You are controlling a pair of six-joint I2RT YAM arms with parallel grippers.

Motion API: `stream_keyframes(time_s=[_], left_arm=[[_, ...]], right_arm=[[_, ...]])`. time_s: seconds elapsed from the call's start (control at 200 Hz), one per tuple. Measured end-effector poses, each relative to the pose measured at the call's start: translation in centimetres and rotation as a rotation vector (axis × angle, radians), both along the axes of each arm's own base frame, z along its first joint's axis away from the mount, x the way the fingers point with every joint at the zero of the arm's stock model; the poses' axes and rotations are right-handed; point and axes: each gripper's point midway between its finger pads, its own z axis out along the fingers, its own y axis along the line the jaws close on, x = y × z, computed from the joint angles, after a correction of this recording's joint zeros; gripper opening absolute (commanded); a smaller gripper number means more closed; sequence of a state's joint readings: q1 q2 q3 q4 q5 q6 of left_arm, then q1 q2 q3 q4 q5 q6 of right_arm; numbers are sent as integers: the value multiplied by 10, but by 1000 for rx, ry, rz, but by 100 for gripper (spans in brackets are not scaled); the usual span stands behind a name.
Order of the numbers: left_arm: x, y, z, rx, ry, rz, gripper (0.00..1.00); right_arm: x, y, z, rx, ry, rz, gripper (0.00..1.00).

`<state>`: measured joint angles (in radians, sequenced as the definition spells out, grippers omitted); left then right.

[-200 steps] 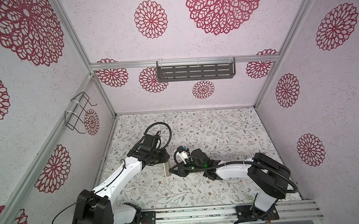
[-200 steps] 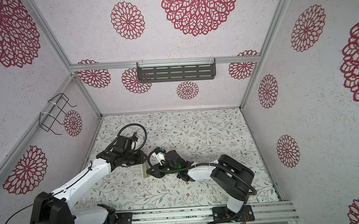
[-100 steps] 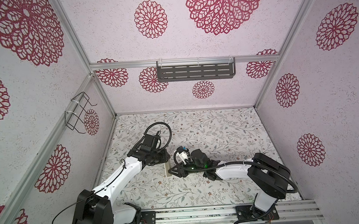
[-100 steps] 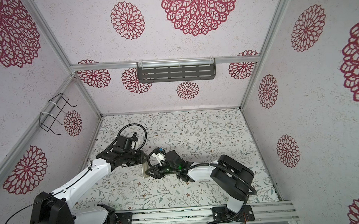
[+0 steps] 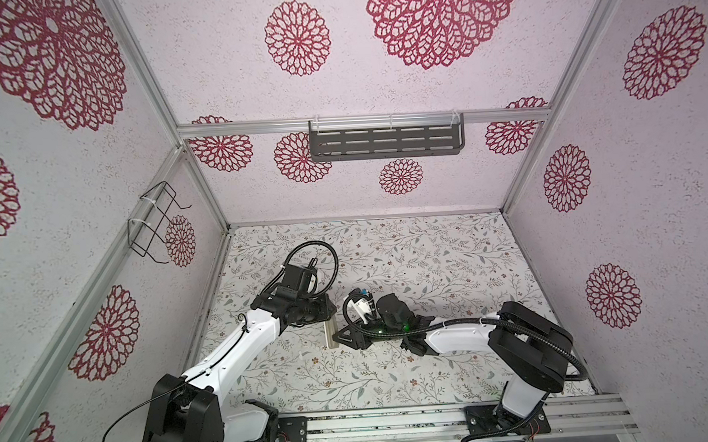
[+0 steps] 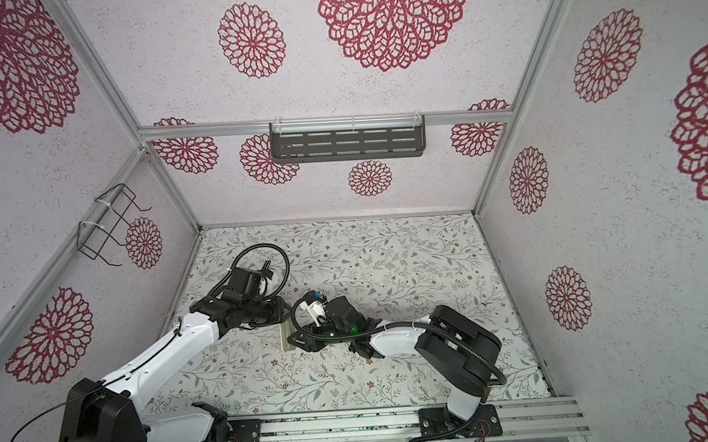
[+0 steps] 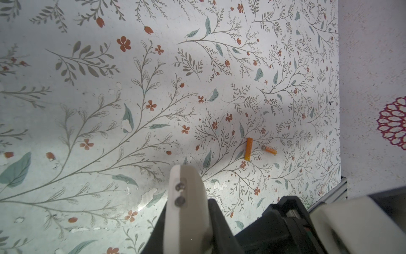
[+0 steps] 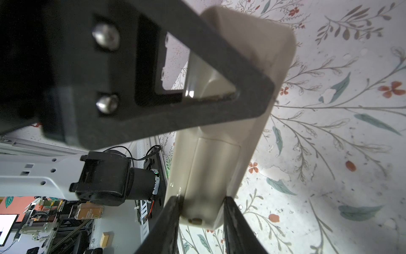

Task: Load the batteries into the remote control

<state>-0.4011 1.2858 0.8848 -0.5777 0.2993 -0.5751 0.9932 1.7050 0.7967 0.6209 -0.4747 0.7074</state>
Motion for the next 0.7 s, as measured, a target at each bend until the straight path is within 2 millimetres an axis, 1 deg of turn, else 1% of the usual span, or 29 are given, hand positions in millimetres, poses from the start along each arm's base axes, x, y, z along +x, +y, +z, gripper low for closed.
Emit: stream_keyframes(time_s=[0.255, 0.505, 0.7], left_arm=[[1, -1, 1, -5, -7, 0, 0], [3, 1, 2, -5, -11, 5, 0], [4, 2, 2, -3, -15, 9, 0]], right_arm=[[0, 0, 0, 1, 0, 1, 36], [0, 0, 0, 1, 1, 0, 33], [1, 1, 2, -1, 2, 0, 32]])
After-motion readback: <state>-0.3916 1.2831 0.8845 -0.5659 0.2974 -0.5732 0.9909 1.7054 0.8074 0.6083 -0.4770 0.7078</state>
